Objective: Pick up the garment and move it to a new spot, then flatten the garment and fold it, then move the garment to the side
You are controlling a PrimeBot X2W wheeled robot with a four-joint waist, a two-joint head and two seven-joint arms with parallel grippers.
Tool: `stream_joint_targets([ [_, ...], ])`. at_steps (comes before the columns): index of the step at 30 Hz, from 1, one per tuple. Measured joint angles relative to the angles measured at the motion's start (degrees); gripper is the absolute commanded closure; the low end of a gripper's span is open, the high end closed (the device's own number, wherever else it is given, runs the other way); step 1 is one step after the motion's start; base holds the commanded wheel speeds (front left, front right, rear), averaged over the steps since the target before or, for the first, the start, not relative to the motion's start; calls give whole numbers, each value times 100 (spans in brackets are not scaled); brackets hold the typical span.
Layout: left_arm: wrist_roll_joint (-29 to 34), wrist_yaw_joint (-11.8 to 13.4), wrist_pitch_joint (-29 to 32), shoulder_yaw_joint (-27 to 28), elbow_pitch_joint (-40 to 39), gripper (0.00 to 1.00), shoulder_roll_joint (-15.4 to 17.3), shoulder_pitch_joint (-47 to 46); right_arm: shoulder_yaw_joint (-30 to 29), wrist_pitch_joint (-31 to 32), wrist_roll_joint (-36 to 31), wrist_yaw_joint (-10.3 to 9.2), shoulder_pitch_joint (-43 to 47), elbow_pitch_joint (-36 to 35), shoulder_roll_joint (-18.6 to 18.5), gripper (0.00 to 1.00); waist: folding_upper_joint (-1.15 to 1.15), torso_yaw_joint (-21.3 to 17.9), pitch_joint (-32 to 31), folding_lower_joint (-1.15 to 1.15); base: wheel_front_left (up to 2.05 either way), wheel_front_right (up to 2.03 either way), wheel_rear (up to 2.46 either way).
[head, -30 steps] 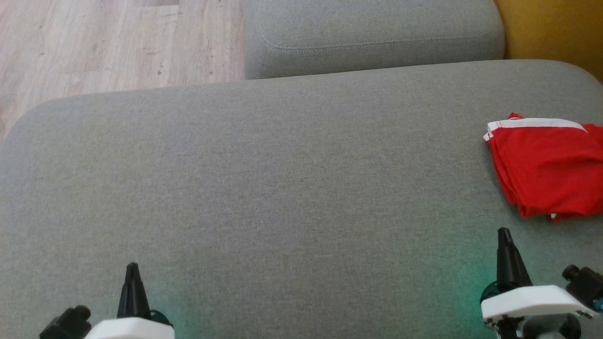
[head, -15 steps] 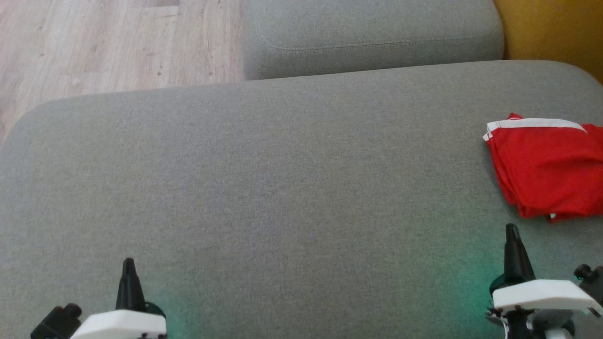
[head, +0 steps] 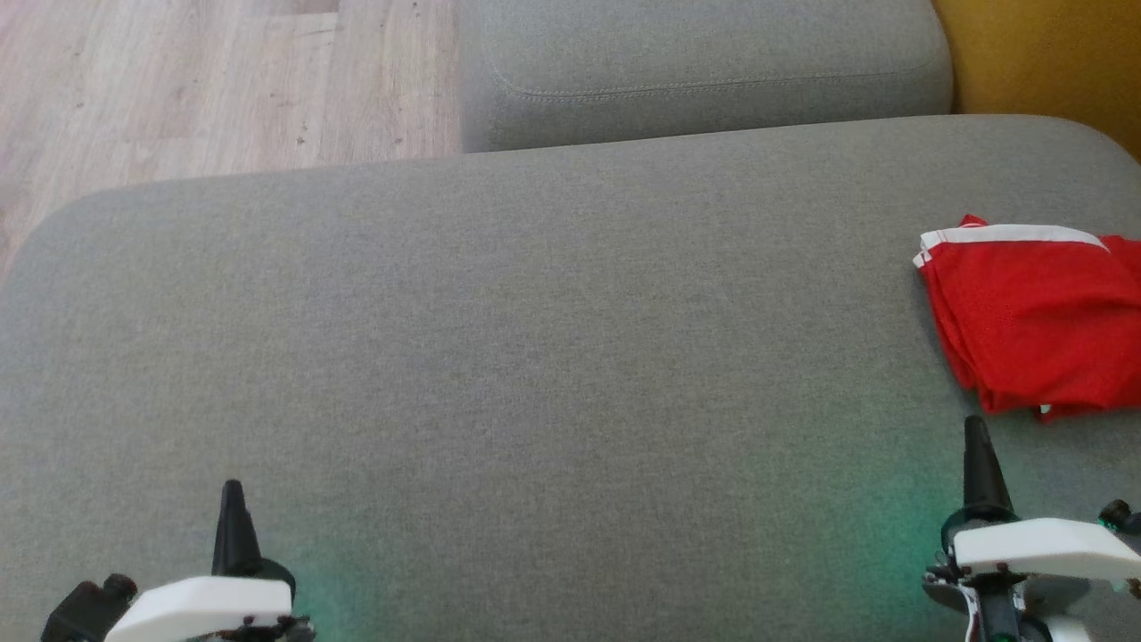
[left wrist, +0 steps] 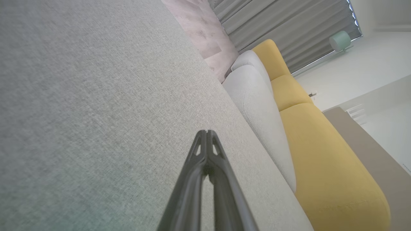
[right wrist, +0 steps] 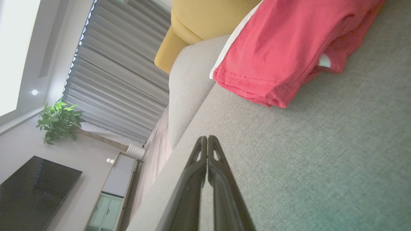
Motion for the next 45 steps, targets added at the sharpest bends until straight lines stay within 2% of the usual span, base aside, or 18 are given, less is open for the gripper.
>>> stream_joint_targets([
  [45,-2894,-73,738,238,-198,100,-12,-358,-307,734,3170,0,-386,-27,-14,100,0,-13,-33,0,0,0,0],
])
